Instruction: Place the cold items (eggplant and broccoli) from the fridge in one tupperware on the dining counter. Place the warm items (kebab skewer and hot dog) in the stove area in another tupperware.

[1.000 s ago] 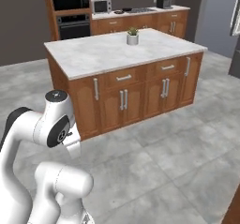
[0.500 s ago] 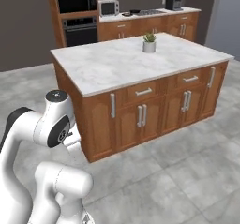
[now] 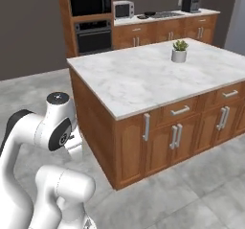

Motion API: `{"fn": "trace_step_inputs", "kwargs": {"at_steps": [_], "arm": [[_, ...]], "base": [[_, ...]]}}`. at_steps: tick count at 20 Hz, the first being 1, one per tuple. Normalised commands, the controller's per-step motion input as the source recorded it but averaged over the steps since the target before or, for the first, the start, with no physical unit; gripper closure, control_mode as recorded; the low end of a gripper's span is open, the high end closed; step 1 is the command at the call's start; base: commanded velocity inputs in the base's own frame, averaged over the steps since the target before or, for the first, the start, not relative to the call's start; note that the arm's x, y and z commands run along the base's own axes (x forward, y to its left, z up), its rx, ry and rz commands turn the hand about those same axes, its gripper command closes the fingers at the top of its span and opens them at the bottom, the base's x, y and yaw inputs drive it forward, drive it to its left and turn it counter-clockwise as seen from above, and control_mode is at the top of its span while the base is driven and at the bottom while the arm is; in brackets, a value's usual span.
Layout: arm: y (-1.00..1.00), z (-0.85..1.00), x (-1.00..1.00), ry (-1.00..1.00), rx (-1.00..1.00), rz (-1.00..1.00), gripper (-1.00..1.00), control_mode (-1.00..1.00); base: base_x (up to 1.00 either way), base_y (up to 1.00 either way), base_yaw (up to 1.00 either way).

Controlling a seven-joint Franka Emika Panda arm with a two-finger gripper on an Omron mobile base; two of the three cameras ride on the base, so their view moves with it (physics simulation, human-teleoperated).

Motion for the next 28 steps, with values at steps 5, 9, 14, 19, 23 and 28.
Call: {"fn": "trace_step_inputs", "kwargs": {"at_steps": [5,9,14,19,23,28], "arm": [[0.0,0.0,0.0,0.0,0.0,0.0,-1.0,1.0],[0.0,0.0,0.0,0.0,0.0,0.0,-1.0,1.0],[0.0,0.0,0.0,0.0,0.0,0.0,-1.0,1.0],[0.0,0.0,0.0,0.0,0.0,0.0,-1.0,1.0],[0.0,0.0,0.0,0.0,0.0,0.0,-1.0,1.0],[0.0,0.0,0.0,0.0,0.0,0.0,-1.0,1.0]], "base": [[0.51,1.0,0.0],[0.52,1.0,0.0],[0.56,1.0,0.0],[0.68,1.0,0.0],[0.82,1.0,-0.01],[0.97,1.0,-0.14]]}}
